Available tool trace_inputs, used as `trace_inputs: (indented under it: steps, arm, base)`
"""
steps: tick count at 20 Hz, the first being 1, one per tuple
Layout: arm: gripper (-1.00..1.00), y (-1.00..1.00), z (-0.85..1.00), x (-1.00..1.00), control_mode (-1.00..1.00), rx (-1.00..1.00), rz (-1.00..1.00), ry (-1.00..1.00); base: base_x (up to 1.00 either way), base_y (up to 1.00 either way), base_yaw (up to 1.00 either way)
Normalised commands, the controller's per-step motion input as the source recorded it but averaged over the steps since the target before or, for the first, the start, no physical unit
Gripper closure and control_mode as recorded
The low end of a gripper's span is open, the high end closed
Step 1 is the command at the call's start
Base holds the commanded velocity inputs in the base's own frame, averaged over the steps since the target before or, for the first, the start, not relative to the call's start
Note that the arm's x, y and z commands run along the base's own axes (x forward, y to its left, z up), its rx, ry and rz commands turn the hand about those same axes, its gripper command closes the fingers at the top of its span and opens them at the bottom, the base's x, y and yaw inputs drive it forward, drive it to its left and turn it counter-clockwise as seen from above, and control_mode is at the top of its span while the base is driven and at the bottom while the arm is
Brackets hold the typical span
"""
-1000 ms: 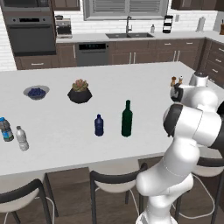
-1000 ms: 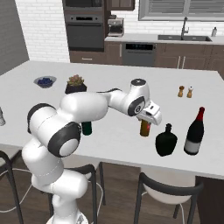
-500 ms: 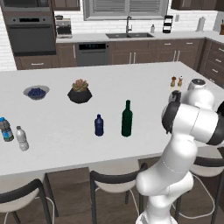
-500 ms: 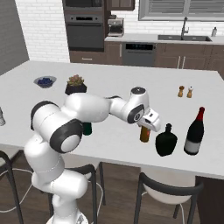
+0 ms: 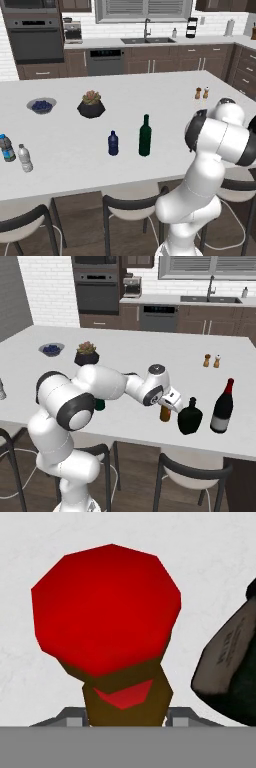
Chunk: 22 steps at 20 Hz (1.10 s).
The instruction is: Move the plastic bottles in the middle to the plastics group, and the glass bottles in the middle to the glass group.
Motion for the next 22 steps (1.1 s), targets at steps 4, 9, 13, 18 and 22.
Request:
trace_inputs:
  steps: [4, 9, 13, 18, 22]
  arm:
    - [1.00, -0.03, 0.03, 0.00, -1.00, 0.00, 0.00, -0.05]
    - [1.00, 0.00, 0.04, 0.04, -1.00, -0.03, 0.00, 0.00]
    - [1.00, 0.00, 0.01, 0.12, -1.00, -0.02, -0.04, 0.00]
    - [1.00, 0.00, 0.00, 0.09, -1.00, 0.00, -0.10, 0.00]
    - [1.00, -0.08, 0.00, 0.00, -1.00, 0.00, -0.15, -0.01]
  base:
    - [0.00, 0.00, 0.00]
    - [0.00, 0.00, 0.00]
    - [0.00, 0.00, 0.00]
    - [0.00, 0.00, 0.00]
    - [0.00, 0.00, 0.00]
